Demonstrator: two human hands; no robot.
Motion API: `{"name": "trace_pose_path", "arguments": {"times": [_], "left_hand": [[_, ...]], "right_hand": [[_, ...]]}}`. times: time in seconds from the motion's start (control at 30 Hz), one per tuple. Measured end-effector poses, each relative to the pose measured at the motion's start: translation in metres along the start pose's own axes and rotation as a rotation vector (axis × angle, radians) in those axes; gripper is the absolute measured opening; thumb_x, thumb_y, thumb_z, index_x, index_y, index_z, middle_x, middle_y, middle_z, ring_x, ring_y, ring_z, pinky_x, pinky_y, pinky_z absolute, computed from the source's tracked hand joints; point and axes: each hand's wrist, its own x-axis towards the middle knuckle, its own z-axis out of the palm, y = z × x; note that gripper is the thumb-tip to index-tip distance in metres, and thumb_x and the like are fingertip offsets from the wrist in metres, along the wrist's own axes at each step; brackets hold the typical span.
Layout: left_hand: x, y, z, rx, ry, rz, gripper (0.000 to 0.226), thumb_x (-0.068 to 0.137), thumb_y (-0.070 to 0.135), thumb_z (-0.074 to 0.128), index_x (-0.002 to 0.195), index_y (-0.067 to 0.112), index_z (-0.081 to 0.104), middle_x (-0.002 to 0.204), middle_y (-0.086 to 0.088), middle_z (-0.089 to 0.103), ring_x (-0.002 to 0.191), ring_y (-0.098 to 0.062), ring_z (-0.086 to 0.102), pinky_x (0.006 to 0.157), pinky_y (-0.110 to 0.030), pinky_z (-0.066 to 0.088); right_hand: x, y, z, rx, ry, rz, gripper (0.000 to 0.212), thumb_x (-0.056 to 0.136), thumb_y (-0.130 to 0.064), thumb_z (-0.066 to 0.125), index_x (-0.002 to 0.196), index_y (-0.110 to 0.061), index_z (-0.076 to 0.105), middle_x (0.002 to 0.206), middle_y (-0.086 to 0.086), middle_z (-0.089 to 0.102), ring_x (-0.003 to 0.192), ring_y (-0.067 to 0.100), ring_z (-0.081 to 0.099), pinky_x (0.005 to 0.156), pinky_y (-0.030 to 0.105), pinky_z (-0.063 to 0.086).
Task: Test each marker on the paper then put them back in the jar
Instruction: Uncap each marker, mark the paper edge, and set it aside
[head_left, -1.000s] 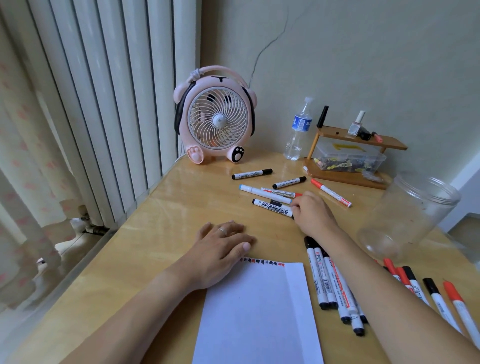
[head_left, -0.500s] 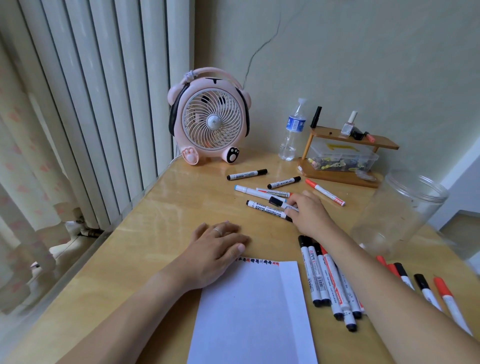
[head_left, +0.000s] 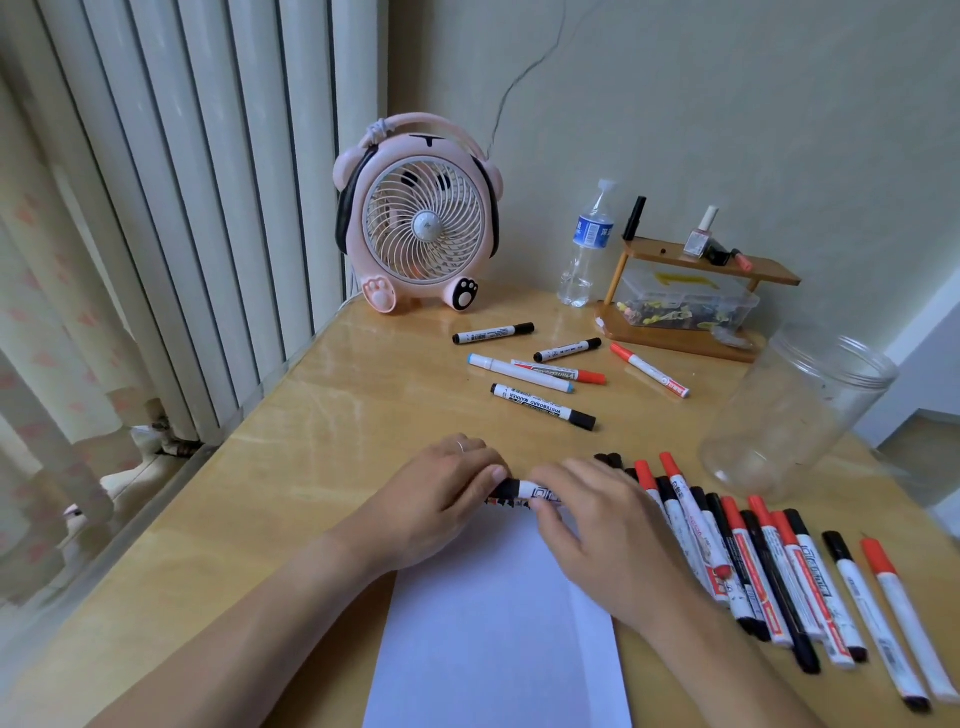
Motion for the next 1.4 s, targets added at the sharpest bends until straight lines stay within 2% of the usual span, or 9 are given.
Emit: {"name": "trace_pose_path", "arguments": {"times": [0.1, 0.27, 0.5, 0.87, 1.07, 1.17, 1.23, 1.33, 1.4], "left_hand": [[0.000, 0.004, 0.003, -0.054, -0.055, 0.021, 0.042, 0.108, 0.044, 0.031, 0.094, 0.018, 0.061, 0.087, 0.010, 0.056, 0.089, -0.010, 0.051, 0.083, -0.022, 0.040], [0.001, 0.005, 0.012, -0.052, -0.032, 0.041, 0.042, 0.107, 0.045, 0.033, 0.084, 0.016, 0.053, 0.077, 0.006, 0.053, 0.078, -0.014, 0.049, 0.074, -0.032, 0.043], [0.005, 0.001, 0.012, -0.092, 0.027, 0.050, 0.034, 0.106, 0.043, 0.036, 0.082, 0.023, 0.050, 0.076, 0.009, 0.049, 0.075, -0.008, 0.047, 0.071, -0.025, 0.040], [0.006, 0.000, 0.014, -0.026, 0.070, 0.092, 0.052, 0.107, 0.056, 0.025, 0.087, 0.019, 0.055, 0.081, 0.015, 0.048, 0.081, -0.010, 0.047, 0.074, -0.046, 0.046], [0.007, -0.001, 0.007, -0.020, 0.135, 0.120, 0.040, 0.107, 0.053, 0.030, 0.094, 0.026, 0.055, 0.089, 0.025, 0.048, 0.087, -0.006, 0.048, 0.075, -0.045, 0.046], [0.006, -0.005, 0.003, 0.003, 0.153, 0.077, 0.031, 0.107, 0.051, 0.032, 0.093, 0.031, 0.052, 0.088, 0.021, 0.047, 0.087, -0.007, 0.048, 0.076, -0.043, 0.045], [0.005, -0.007, 0.002, 0.057, 0.163, 0.021, 0.027, 0.105, 0.048, 0.038, 0.094, 0.030, 0.054, 0.088, 0.017, 0.049, 0.088, -0.010, 0.050, 0.079, -0.044, 0.046], [0.005, -0.011, 0.002, 0.100, 0.226, -0.070, 0.023, 0.101, 0.044, 0.045, 0.100, 0.026, 0.059, 0.091, 0.013, 0.051, 0.090, -0.012, 0.052, 0.084, -0.046, 0.048], [0.008, -0.015, 0.002, 0.141, 0.247, -0.126, 0.020, 0.096, 0.043, 0.047, 0.104, 0.029, 0.060, 0.096, 0.011, 0.051, 0.093, -0.015, 0.053, 0.087, -0.045, 0.048]], "right_hand": [[-0.005, -0.002, 0.004, 0.009, -0.039, 0.042, 0.022, 0.097, -0.035, 0.043, 0.103, -0.028, 0.063, 0.088, -0.009, 0.057, 0.083, 0.014, 0.053, 0.071, 0.037, 0.048], [0.000, -0.012, 0.012, 0.031, -0.014, 0.000, 0.027, 0.099, -0.048, 0.044, 0.093, -0.023, 0.054, 0.083, -0.006, 0.055, 0.074, 0.017, 0.050, 0.058, 0.033, 0.041], [0.005, -0.007, 0.023, -0.065, 0.105, -0.032, 0.035, 0.101, -0.050, 0.042, 0.087, -0.022, 0.058, 0.075, -0.005, 0.055, 0.059, 0.023, 0.055, 0.047, 0.027, 0.031], [0.006, -0.010, 0.018, -0.237, 0.159, -0.072, 0.037, 0.100, -0.050, 0.041, 0.081, -0.023, 0.057, 0.061, -0.005, 0.053, 0.045, 0.022, 0.054, 0.044, 0.025, 0.022], [0.010, -0.005, 0.014, -0.279, 0.203, -0.056, 0.043, 0.101, -0.054, 0.038, 0.078, -0.020, 0.051, 0.051, -0.003, 0.051, 0.038, 0.028, 0.052, 0.042, 0.026, 0.020], [0.013, 0.000, 0.008, -0.192, 0.190, 0.012, 0.045, 0.103, -0.056, 0.035, 0.083, -0.018, 0.048, 0.058, -0.003, 0.053, 0.046, 0.031, 0.053, 0.043, 0.027, 0.026], [0.015, 0.001, 0.002, -0.010, 0.201, 0.094, 0.043, 0.105, -0.053, 0.031, 0.090, -0.017, 0.050, 0.071, -0.003, 0.055, 0.060, 0.028, 0.054, 0.047, 0.035, 0.037], [0.014, 0.005, -0.005, 0.284, 0.262, 0.158, 0.024, 0.106, -0.029, 0.038, 0.106, -0.018, 0.059, 0.089, -0.006, 0.059, 0.078, 0.018, 0.056, 0.067, 0.042, 0.049], [0.013, 0.009, -0.011, 0.320, 0.324, 0.151, 0.027, 0.105, -0.016, 0.047, 0.127, -0.021, 0.061, 0.099, -0.005, 0.066, 0.084, 0.014, 0.062, 0.072, 0.032, 0.052]]}}
